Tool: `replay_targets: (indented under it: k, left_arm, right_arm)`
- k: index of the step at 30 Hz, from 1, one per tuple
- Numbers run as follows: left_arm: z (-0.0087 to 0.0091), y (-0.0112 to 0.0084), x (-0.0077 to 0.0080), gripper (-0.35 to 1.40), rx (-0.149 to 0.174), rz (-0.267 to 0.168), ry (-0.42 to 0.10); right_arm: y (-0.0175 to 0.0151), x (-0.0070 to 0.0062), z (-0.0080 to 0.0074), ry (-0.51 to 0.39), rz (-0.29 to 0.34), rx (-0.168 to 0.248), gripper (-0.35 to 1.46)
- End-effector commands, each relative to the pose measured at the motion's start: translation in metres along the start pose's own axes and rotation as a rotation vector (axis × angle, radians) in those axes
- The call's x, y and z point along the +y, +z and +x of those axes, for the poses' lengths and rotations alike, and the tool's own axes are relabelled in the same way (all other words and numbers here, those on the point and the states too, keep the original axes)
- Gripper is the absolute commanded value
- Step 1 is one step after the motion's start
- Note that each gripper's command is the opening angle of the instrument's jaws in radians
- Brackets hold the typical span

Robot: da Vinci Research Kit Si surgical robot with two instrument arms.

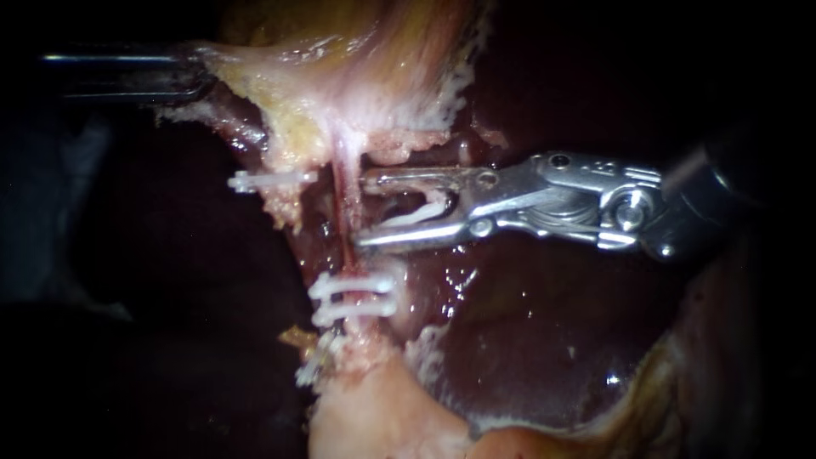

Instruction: Clipping third clip right tube

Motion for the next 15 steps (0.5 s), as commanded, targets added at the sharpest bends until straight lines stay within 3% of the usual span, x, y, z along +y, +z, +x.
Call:
replay_targets:
  k: [1, 15]
  left_arm:
    - [0.0000, 0.0000, 0.0000, -0.35, 0.000, 0.000, 0.000]
    - [0.0000, 0.0001, 0.0000, -0.35, 0.000, 0.001, 0.000]
  right_arm:
    - [0.0003, 0.0000, 0.0000, 0.001, 0.001, 0.001, 0.47]
    - [0.0044, -0.0001, -0.0002, 0.024, 0.024, 0.034, 0.50]
